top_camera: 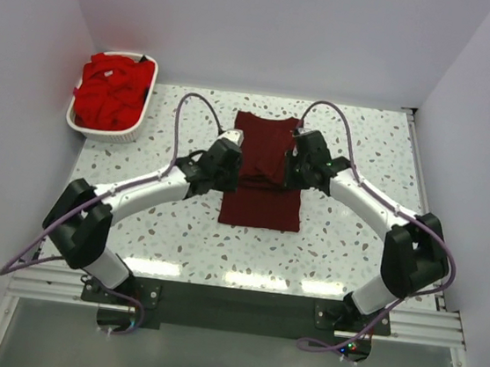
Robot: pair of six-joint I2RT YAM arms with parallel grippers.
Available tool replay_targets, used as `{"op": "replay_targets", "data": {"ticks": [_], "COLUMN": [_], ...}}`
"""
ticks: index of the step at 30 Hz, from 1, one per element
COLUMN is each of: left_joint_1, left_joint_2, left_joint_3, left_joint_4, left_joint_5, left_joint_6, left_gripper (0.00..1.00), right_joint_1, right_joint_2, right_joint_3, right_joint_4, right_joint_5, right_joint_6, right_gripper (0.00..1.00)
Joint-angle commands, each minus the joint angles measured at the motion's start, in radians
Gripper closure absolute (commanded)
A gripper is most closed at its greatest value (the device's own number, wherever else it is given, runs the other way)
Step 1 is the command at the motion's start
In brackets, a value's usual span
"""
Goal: Fold and stack the t-shirts
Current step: Fold the tshirt
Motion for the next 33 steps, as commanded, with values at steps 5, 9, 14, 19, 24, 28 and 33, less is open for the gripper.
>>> {"op": "replay_targets", "data": {"ticks": [5,9,14,19,24,28,33], "left_joint_1": [-0.087,-0.098,-0.103,-0.103,-0.101,-0.085,0.039], "left_joint_2": [0.010,0.083,0.099,0.068,0.002,-0.079,-0.133], "left_joint_3": [-0.173,-0.197,-0.226,-0.275,-0.292,-0.292,-0.303], "left_joint_4": [0.195,0.235,0.217,0.195,0.197,0.255,0.483], "left_joint_5": [0.059,0.102,0.116,0.119,0.113,0.069,0.186], "left_joint_6": [-0.077,-0.086,-0.101,-0.114,-0.138,-0.143,-0.115], "left_gripper": [0.76,0.79,0.80,0.80,0.77,0.73,0.68], "right_joint_1": [0.070,0.078,0.069,0.001,-0.092,-0.133,-0.192], "right_joint_2": [0.088,0.150,0.226,0.349,0.409,0.308,0.208], "right_joint_3": [-0.053,-0.052,0.014,0.178,0.400,0.306,0.056], "right_joint_4": [0.207,0.258,0.255,0.255,0.209,0.274,0.426], "right_joint_5": [-0.111,-0.131,-0.073,-0.058,-0.104,-0.258,-0.579], "right_joint_6": [0.053,0.064,0.021,-0.016,-0.025,0.014,0.122], "right_gripper": [0.81,0.83,0.85,0.85,0.82,0.76,0.65]}}
